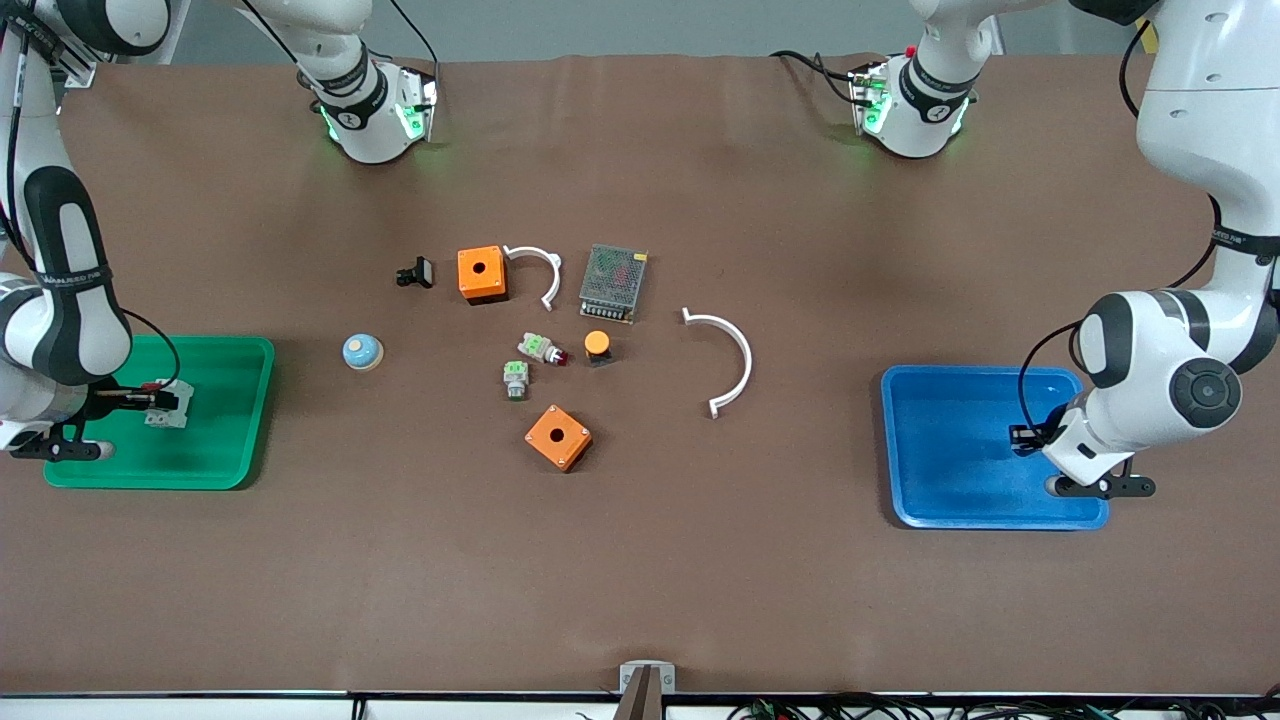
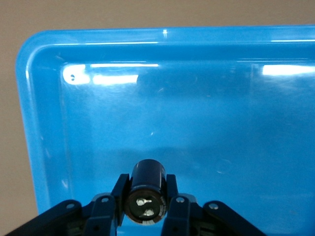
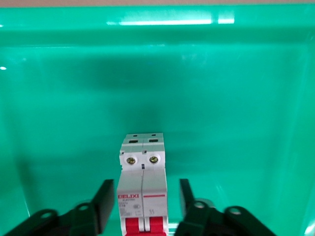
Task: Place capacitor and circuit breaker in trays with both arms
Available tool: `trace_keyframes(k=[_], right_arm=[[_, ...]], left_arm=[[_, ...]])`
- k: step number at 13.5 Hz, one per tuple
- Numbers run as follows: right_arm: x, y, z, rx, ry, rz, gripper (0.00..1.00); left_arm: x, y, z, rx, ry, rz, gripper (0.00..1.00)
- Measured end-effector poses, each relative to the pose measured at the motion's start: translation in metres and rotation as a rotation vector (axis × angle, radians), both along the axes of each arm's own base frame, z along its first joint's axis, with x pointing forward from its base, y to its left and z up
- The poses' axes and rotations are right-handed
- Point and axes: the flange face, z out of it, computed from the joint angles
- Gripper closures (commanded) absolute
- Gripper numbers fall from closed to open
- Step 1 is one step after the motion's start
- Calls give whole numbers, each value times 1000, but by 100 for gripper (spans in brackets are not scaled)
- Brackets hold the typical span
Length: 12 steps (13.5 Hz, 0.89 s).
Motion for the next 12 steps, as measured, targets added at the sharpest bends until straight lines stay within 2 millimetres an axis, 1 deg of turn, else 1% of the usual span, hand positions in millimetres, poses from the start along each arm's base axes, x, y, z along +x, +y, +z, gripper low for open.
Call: trace_keyframes(k=[1,2,4,5,6,7,8,9,10,12], right_arm=[[3,0,15,6,2,23,0],[5,2,35,15,11,35,0],[4,12,86,30,25,39,0],[2,22,114,32,30,25,0],[1,37,142,28,30,5,0],[0,57,169,20,26,-16,0],[-1,80,196,11,19,-31,0],[-3,105,220,3,10,-38,0],[-6,129,242,-4,-5,-39,0],[-18,171,273,-15,-37,-40,0]], left_arm=[[-1,7,-5,-3,2,-15,98],[-2,12,-9,-6,4,-34,98],[-3,26,-16,-11,0,-87,96],[-4,33,-19,-14,0,-105,89],[-5,37,-22,-16,1,-113,68],[-5,38,-24,-17,1,-116,47],[-4,37,-26,-18,-1,-119,10],[-4,35,-28,-20,-7,-121,0],[-3,34,-29,-22,-10,-121,0],[0,31,-26,-42,-26,-98,0]])
